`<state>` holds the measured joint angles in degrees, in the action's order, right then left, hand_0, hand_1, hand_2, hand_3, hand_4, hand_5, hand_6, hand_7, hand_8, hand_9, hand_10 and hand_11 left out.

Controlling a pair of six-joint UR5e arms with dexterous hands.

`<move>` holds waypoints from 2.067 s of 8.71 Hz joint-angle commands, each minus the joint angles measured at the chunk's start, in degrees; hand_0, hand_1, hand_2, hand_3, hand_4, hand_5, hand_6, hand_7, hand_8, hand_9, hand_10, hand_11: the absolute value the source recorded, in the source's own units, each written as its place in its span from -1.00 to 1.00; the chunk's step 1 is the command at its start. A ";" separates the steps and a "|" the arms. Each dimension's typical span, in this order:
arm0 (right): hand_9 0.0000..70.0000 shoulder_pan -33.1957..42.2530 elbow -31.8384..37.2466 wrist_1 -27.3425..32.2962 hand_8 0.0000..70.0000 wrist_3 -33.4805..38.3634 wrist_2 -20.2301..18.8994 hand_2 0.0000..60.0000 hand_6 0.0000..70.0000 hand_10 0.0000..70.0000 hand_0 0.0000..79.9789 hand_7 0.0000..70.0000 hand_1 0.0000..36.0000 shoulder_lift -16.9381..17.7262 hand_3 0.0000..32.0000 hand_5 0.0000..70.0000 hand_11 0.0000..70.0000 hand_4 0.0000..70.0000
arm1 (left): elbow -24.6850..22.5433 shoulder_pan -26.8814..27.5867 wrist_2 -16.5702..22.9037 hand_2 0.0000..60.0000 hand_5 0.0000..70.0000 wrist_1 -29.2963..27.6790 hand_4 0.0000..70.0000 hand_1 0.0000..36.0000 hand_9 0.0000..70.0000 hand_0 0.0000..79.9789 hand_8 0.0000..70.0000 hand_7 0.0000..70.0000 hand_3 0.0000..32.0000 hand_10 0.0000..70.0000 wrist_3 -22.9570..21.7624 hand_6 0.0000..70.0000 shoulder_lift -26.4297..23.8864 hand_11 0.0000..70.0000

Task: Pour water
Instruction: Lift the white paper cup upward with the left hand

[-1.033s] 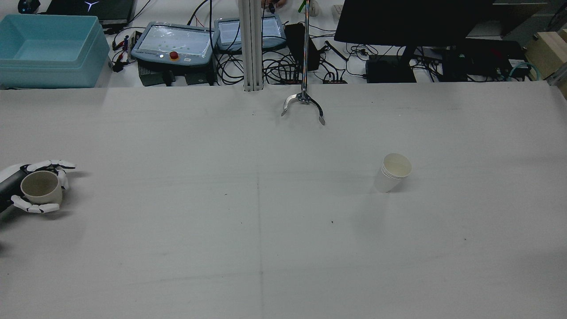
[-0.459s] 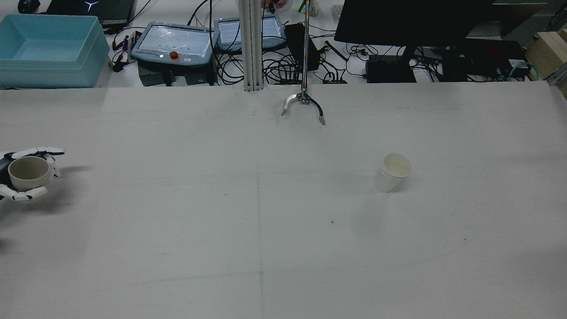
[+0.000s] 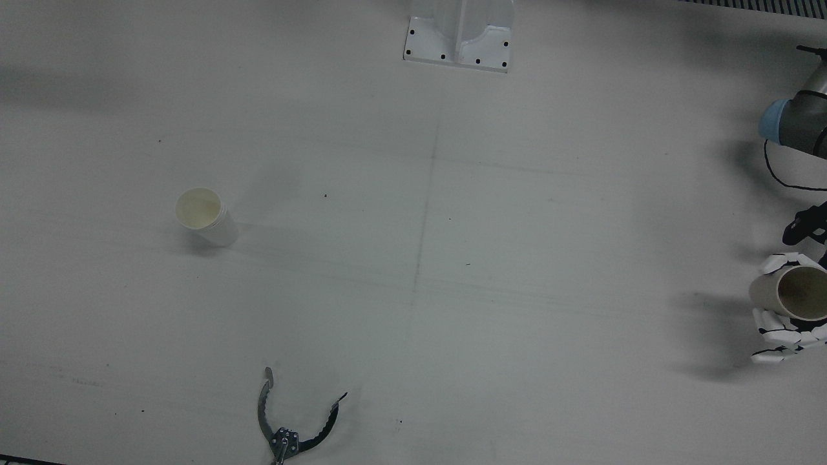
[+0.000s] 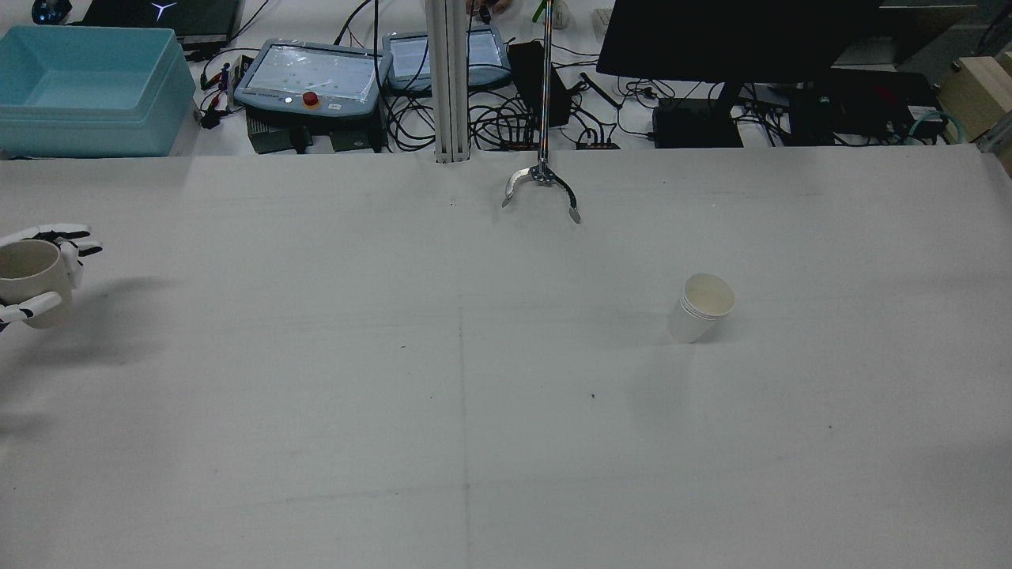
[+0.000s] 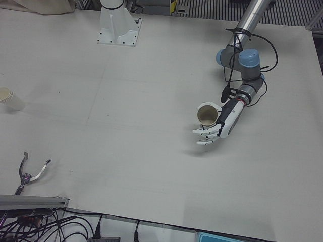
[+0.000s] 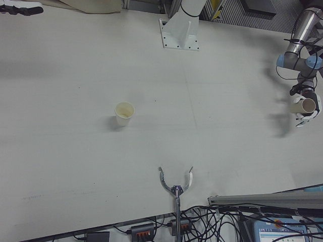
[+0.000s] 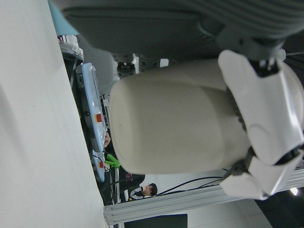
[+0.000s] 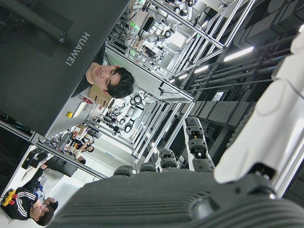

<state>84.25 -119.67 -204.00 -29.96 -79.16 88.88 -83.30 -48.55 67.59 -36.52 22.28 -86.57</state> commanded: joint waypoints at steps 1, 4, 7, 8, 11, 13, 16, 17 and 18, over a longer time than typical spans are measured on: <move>-0.98 0.04 3.02 0.35 -1.00 0.60 0.67 -1.00 -0.85 -1.00 0.14 -0.71 -0.59 -0.90 -1.00 -0.69 -1.00 -0.69 | -3.35 0.03 -5.26 1.00 -0.20 2.58 -0.09 1.00 1.00 -0.43 0.58 1.00 -1.00 -0.59 -4.96 0.35 0.00 -0.37; -0.99 0.13 3.40 0.35 -1.00 0.86 0.59 -1.00 -0.89 -1.00 0.15 -0.77 -0.57 -1.43 -1.00 -0.73 -0.99 -0.73 | -7.31 -0.14 -5.19 1.00 0.77 5.76 0.22 1.00 1.00 -0.12 0.71 1.00 -1.00 -0.53 -5.93 0.46 0.96 -0.28; -0.99 -0.31 3.57 0.35 -1.00 0.78 0.41 -1.00 -0.88 -1.00 0.15 -0.76 -0.57 -1.69 -1.00 -0.71 -1.00 -0.73 | -8.46 -0.14 -5.45 1.00 0.70 6.11 -0.04 1.00 1.00 -0.12 0.65 1.00 -1.00 -0.57 -6.03 0.37 1.67 -0.35; -0.99 -0.31 3.57 0.35 -1.00 0.69 0.33 -1.00 -0.88 -1.00 0.15 -0.75 -0.57 -1.87 -1.00 -0.71 -0.99 -0.72 | -8.55 -0.14 -5.45 1.00 0.72 6.20 -0.05 1.00 1.00 -0.05 0.65 1.00 -1.00 -0.58 -5.94 0.38 1.67 -0.35; -0.99 0.30 2.78 0.26 -1.00 1.04 0.06 -1.00 -0.87 -1.00 0.15 -0.75 -0.56 -1.78 -1.00 -0.72 -0.99 -0.72 | -10.74 -0.49 -5.27 1.00 1.00 8.47 0.50 0.56 1.00 0.22 0.57 1.00 -1.00 -0.55 -6.03 0.40 1.76 -0.31; -0.99 1.00 2.26 0.18 -1.00 1.39 -0.03 -1.00 -0.88 -1.00 0.15 -0.75 -0.58 -1.70 -1.00 -0.71 -1.00 -0.73 | -11.10 -0.58 -5.36 1.00 1.00 8.57 0.45 1.00 1.00 0.41 0.52 1.00 -1.00 -0.53 -6.03 0.21 2.28 -0.27; -0.99 1.18 1.99 0.18 -1.00 1.22 -0.11 -1.00 -0.88 -1.00 0.14 -0.74 -0.60 -1.78 -1.00 -0.69 -1.00 -0.72 | -11.18 -0.58 -5.36 1.00 1.00 8.57 0.65 1.00 1.00 0.94 0.64 1.00 -1.00 -0.55 -6.03 0.23 2.63 -0.26; -0.99 1.09 2.08 0.18 -1.00 1.30 -0.11 -1.00 -0.87 -1.00 0.15 -0.74 -0.59 -1.78 -1.00 -0.69 -1.00 -0.72 | -11.18 -0.58 -5.36 1.00 1.00 8.57 0.63 1.00 1.00 0.99 0.64 1.00 -1.00 -0.56 -6.03 0.22 2.55 -0.27; -0.99 1.09 2.08 0.18 -1.00 1.30 -0.11 -1.00 -0.87 -1.00 0.15 -0.73 -0.59 -1.78 -1.00 -0.69 -1.00 -0.71 | -11.45 -0.58 -5.27 1.00 1.00 8.57 0.61 1.00 1.00 0.92 0.63 1.00 -1.00 -0.56 -6.03 0.20 2.63 -0.27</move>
<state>85.34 -117.61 -203.82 -28.67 -79.27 87.10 -94.46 -49.12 62.23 -27.97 16.26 -83.99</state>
